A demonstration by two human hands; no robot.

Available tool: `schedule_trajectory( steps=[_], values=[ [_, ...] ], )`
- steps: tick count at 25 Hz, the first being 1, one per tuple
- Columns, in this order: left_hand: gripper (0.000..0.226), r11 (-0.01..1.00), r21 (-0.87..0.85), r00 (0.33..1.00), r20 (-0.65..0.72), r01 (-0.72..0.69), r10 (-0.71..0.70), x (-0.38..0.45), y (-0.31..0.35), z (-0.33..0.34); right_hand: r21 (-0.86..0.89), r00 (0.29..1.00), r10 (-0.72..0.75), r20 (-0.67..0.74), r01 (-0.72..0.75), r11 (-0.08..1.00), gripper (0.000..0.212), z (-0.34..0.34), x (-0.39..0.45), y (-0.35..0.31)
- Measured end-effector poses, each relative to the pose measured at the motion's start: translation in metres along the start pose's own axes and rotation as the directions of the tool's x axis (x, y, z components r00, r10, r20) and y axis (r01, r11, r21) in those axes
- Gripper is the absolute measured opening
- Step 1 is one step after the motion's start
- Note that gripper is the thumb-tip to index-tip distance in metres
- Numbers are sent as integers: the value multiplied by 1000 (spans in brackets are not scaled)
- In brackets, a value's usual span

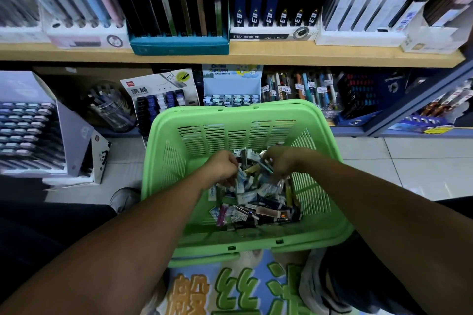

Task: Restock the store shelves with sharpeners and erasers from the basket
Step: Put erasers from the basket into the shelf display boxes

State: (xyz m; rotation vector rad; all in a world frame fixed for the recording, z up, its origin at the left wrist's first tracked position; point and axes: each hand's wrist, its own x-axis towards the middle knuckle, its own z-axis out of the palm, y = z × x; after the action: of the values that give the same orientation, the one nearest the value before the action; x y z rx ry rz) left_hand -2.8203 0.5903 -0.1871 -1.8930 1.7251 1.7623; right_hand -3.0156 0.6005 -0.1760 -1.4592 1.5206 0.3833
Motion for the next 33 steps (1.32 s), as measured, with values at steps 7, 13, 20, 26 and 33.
schedule_trajectory(
  steps=[7,13,20,26,33],
  values=[
    [33,757,-629,955,295,176,24,-9,3,-3,567,988,-23,-151,106,817,29,-1,-11,-26],
    [50,665,-740,994,106,100,-33,3,8,8,794,990,-133,54,38,606,40,4,-7,-34],
    [41,844,-537,994,-78,24,-77,11,-6,-11,88,908,32,-418,5,996,27,15,16,-11],
    [14,952,-296,995,-46,76,-93,6,-21,-2,-71,902,43,-430,-82,994,35,56,38,-1],
    [18,961,-268,986,-125,70,-107,13,-25,-6,-168,902,-50,-428,-25,985,33,67,50,0]
  ],
)
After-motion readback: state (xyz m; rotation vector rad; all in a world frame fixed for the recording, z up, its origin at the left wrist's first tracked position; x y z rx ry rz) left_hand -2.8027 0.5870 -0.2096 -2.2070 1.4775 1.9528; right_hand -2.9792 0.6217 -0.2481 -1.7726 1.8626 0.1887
